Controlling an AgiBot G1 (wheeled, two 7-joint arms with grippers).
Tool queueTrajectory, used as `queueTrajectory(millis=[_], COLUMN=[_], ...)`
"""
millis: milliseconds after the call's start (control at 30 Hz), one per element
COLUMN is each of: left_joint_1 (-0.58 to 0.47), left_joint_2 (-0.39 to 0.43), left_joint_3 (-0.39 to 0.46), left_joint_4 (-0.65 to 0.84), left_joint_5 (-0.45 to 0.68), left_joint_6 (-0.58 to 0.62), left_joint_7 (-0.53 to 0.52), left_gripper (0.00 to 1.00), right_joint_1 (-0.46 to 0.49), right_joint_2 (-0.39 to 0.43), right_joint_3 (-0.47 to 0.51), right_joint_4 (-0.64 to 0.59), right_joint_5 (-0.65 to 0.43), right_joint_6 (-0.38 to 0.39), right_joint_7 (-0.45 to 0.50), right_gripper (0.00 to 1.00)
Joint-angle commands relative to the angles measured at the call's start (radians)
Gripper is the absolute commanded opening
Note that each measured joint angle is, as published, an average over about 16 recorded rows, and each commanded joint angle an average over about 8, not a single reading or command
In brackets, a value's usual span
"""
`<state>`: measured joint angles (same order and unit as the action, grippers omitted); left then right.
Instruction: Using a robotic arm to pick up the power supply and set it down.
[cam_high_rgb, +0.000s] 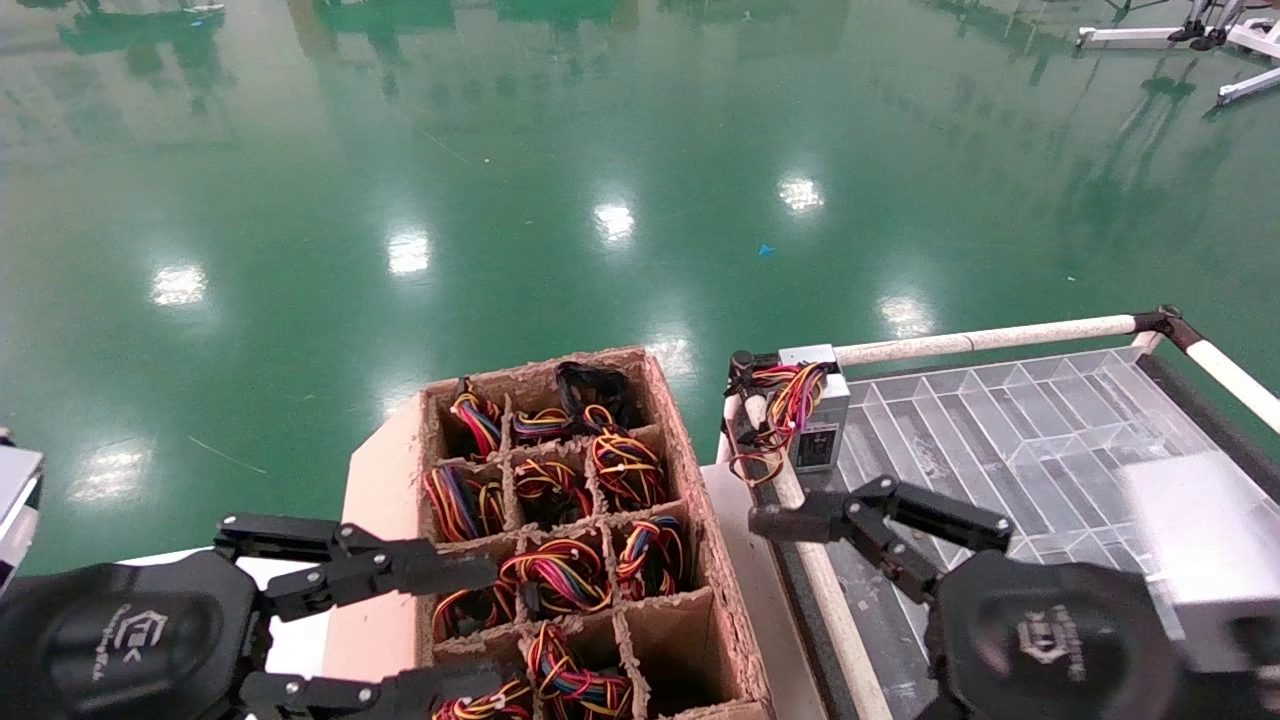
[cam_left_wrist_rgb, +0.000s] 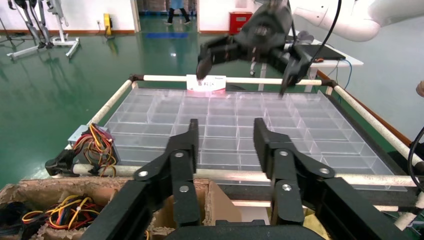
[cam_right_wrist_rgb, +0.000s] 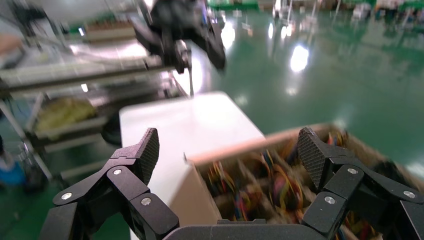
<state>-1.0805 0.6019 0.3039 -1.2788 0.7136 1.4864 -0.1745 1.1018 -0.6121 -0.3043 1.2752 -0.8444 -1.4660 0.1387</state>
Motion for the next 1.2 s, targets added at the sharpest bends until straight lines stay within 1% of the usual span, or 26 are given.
queueTrajectory(millis=[33, 200, 333, 367, 433, 467, 600, 633, 700, 733, 833, 867, 900, 933, 1100, 1133, 1167, 1200], left_joint_1=[0.000, 0.000, 0.000, 0.000, 0.000, 0.000, 0.000, 0.000, 0.000, 0.000, 0.000, 0.000, 0.000, 0.000, -0.001, -0.001, -0.001, -0.001], left_joint_2=[0.000, 0.000, 0.000, 0.000, 0.000, 0.000, 0.000, 0.000, 0.000, 0.000, 0.000, 0.000, 0.000, 0.000, -0.001, -0.001, -0.001, -0.001], left_joint_3=[0.000, 0.000, 0.001, 0.001, 0.001, 0.001, 0.001, 0.001, 0.001, 0.001, 0.001, 0.001, 0.001, 0.001, 0.002, 0.002, 0.002, 0.002], left_joint_4=[0.000, 0.000, 0.000, 0.000, 0.000, 0.000, 0.000, 0.000, 0.000, 0.000, 0.000, 0.000, 0.000, 0.000, 0.000, 0.000, 0.000, 0.000], left_joint_5=[0.000, 0.000, 0.000, 0.000, 0.000, 0.000, -0.001, -0.001, -0.001, -0.001, -0.001, -0.001, -0.001, -0.001, -0.001, -0.001, -0.001, -0.001], left_joint_6=[0.000, 0.000, 0.000, 0.000, 0.000, 0.000, 0.000, 0.000, 0.000, 0.000, 0.000, 0.000, 0.000, 0.000, 0.000, 0.000, 0.000, 0.000], left_joint_7=[0.000, 0.000, 0.000, 0.000, 0.000, 0.000, 0.000, 0.001, 0.001, 0.001, 0.001, 0.001, 0.001, 0.001, 0.001, 0.001, 0.001, 0.001], left_gripper=[0.00, 0.00, 0.00, 0.00, 0.00, 0.00, 0.00, 0.00, 0.00, 0.00, 0.01, 0.06, 0.13, 0.22, 0.82, 0.90, 0.95, 0.98], right_joint_1=[0.006, 0.056, 0.112, 0.127, 0.159, 0.175, 0.230, 0.241, 0.261, 0.269, 0.294, 0.302, 0.309, 0.317, 0.349, 0.355, 0.360, 0.364], right_joint_2=[0.002, -0.027, -0.070, -0.083, -0.112, -0.128, -0.190, -0.206, -0.235, -0.250, -0.290, -0.303, -0.316, -0.328, -0.382, -0.392, -0.401, -0.409], right_joint_3=[-0.005, -0.056, -0.104, -0.115, -0.135, -0.145, -0.179, -0.188, -0.202, -0.209, -0.229, -0.235, -0.241, -0.247, -0.273, -0.277, -0.280, -0.283], right_joint_4=[-0.002, 0.003, 0.006, 0.005, 0.003, 0.002, -0.015, -0.022, -0.038, -0.049, -0.086, -0.099, -0.114, -0.128, -0.197, -0.210, -0.221, -0.232], right_joint_5=[-0.027, -0.186, -0.323, -0.355, -0.417, -0.450, -0.564, -0.589, -0.633, -0.650, -0.692, -0.703, -0.712, -0.722, -0.759, -0.765, -0.770, -0.774], right_joint_6=[0.007, 0.032, 0.049, 0.054, 0.068, 0.077, 0.122, 0.133, 0.153, 0.161, 0.177, 0.180, 0.181, 0.183, 0.189, 0.192, 0.194, 0.196], right_joint_7=[-0.013, -0.069, -0.125, -0.141, -0.176, -0.196, -0.273, -0.293, -0.329, -0.347, -0.396, -0.412, -0.427, -0.442, -0.510, -0.522, -0.533, -0.542], right_gripper=[1.00, 1.00, 1.00, 0.97, 0.82, 0.71, 0.21, 0.12, 0.02, 0.00, 0.00, 0.00, 0.00, 0.00, 0.00, 0.00, 0.00, 0.00])
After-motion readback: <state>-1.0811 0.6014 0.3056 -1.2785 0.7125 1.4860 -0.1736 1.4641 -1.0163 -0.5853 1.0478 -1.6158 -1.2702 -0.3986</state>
